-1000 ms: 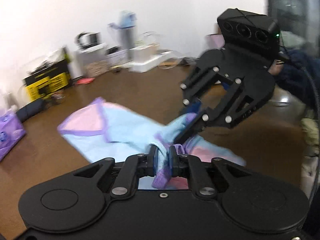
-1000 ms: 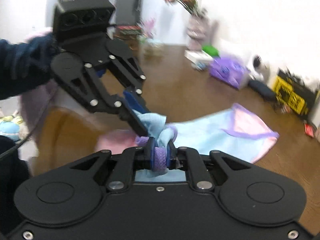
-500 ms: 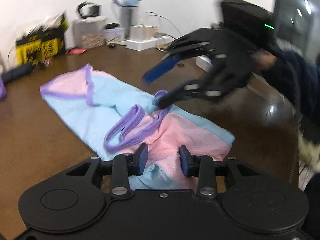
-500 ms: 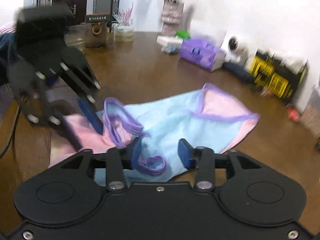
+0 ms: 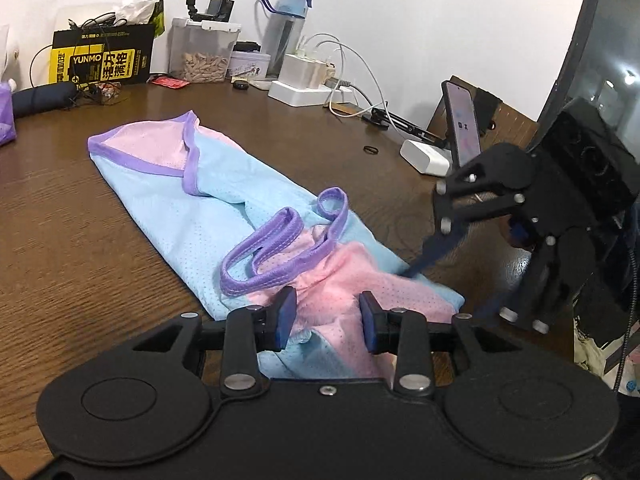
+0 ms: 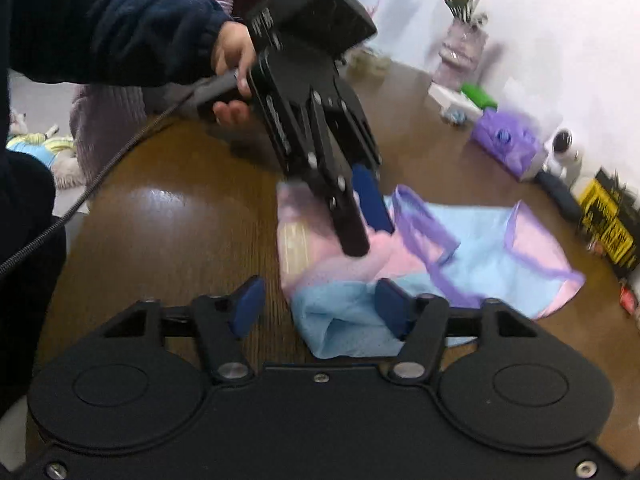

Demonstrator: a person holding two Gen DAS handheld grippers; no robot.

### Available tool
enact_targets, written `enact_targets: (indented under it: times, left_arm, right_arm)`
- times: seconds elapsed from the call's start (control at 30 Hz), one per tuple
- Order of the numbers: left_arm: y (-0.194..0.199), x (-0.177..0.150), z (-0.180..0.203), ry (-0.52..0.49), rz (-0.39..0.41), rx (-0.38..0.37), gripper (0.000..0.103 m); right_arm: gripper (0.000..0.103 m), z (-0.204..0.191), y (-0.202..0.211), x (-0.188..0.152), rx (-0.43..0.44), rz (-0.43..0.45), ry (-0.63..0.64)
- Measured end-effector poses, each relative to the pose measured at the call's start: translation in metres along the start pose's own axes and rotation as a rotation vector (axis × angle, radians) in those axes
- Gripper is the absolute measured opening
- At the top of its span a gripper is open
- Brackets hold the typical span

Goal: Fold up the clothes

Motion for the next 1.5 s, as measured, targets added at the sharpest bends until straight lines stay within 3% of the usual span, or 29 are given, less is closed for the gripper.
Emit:
enact_targets:
  times: [0.03,0.07,0.13,0.17,0.23,0.33,0.37,0.4,0.43,0.47,0.53,0.6,0.67,0.7,0.83,0.9,0.93,0.97,1.03,1.17,1.23,1.27,1.37,1.4,1.43,1.47,1.5]
  left_arm:
    - [0.002,0.001,0.001,-0.004,0.0,0.025,0.049]
    - [0.019,0.008,0.014,-0.041,0.058,0.038,0.054]
    - [0.037,0.011,0.033,-0.124,0.141,0.015,0.079]
    - [0.05,0.007,0.052,-0.256,0.195,0.011,0.082]
    - [0.055,-0.011,0.082,-0.496,0.184,0.043,0.082]
    - [0.042,-0.024,0.092,-0.587,0.141,0.097,0.081]
    - [0.036,-0.024,0.09,-0.578,0.125,0.112,0.077]
    - [0.029,-0.024,0.087,-0.566,0.107,0.128,0.055]
    - [0.025,-0.023,0.085,-0.549,0.092,0.127,0.024]
    - [0.021,-0.021,0.082,-0.514,0.069,0.111,0.016]
    - [0.015,-0.017,0.075,-0.429,0.032,0.073,0.013]
    - [0.012,-0.014,0.067,-0.369,0.009,0.049,0.012]
    - [0.013,-0.01,0.06,-0.319,0.005,0.037,0.011]
    - [0.012,-0.008,0.058,-0.285,0.004,0.028,0.011]
    - [0.011,-0.003,0.056,-0.213,-0.001,0.003,0.011]
    - [0.015,-0.006,0.063,-0.209,-0.008,-0.01,0.011]
    - [0.019,-0.009,0.068,-0.209,-0.029,-0.033,0.011]
    - [0.022,-0.013,0.074,-0.209,-0.052,-0.058,0.011]
    - [0.028,-0.018,0.081,-0.209,-0.085,-0.093,0.011]
    - [0.05,-0.018,0.1,-0.167,-0.14,-0.294,0.011]
    - [0.057,-0.006,0.099,-0.183,-0.137,-0.318,0.011]
    - [0.057,0.004,0.092,-0.192,-0.146,-0.298,0.012]
    - [0.036,0.015,0.063,-0.175,-0.18,-0.221,0.014]
    - [0.031,0.015,0.056,-0.163,-0.193,-0.203,0.021]
    - [0.026,0.013,0.049,-0.149,-0.208,-0.183,0.033]
    - [0.014,0.008,0.035,-0.13,-0.209,-0.116,0.039]
    - [0.012,0.007,0.031,-0.125,-0.205,-0.093,0.05]
  right_arm:
    - [0.028,0.003,-0.001,0.0,-0.004,0.006,-0.011]
    - [0.019,0.005,0.0,0.001,-0.005,0.015,-0.025]
    - [0.017,0.005,0.007,0.001,-0.001,0.038,-0.059]
    - [0.016,0.005,0.013,-0.001,0.01,0.058,-0.08]
    - [0.016,0.009,0.025,0.003,0.045,0.121,-0.14]
    - [0.016,0.014,0.038,0.007,0.099,0.176,-0.2]
    - [0.016,0.014,0.041,0.008,0.115,0.186,-0.21]
    - [0.016,0.013,0.046,0.01,0.148,0.201,-0.224]
    - [0.016,0.009,0.051,0.01,0.19,0.214,-0.238]
    - [0.016,0.007,0.054,0.01,0.206,0.216,-0.245]
    - [0.017,0.0,0.056,0.006,0.186,0.162,-0.248]
    - [0.037,-0.007,0.057,0.002,0.146,0.114,-0.236]
    - [0.073,-0.021,0.061,0.0,0.039,0.098,-0.165]
    - [0.077,-0.035,0.065,0.002,-0.054,0.124,-0.08]
    - [0.076,-0.05,0.057,0.004,-0.147,0.141,-0.02]
    - [0.061,-0.047,0.045,0.0,-0.177,0.118,-0.024]
    - [0.039,-0.043,0.037,-0.003,-0.185,0.102,-0.028]
    - [0.027,-0.04,0.032,-0.004,-0.181,0.092,-0.041]
    - [0.018,-0.039,0.03,-0.005,-0.128,0.083,-0.085]
    - [0.018,-0.055,0.055,0.002,0.129,0.148,-0.191]
    - [0.018,-0.038,0.069,0.003,0.217,0.186,-0.31]
    - [0.018,-0.029,0.074,0.004,0.253,0.201,-0.364]
    - [0.021,-0.004,0.072,0.002,0.25,0.204,-0.465]
    - [0.021,0.008,0.065,-0.001,0.231,0.18,-0.51]
    - [0.027,0.017,0.059,-0.003,0.215,0.158,-0.547]
    - [0.041,0.02,0.054,-0.005,0.205,0.14,-0.553]
    - [0.046,0.022,0.044,-0.008,0.161,0.11,-0.553]
Point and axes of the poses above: each gripper's, at about its wrist camera, not at the fingertips, and y roughly against the way its jaws point, z to its right, x to its top, the point moved 8 cm from there along -y, roughly the way its jaws point, and after that the axes turned 3 degrees about -y, right-handed, at the moved point
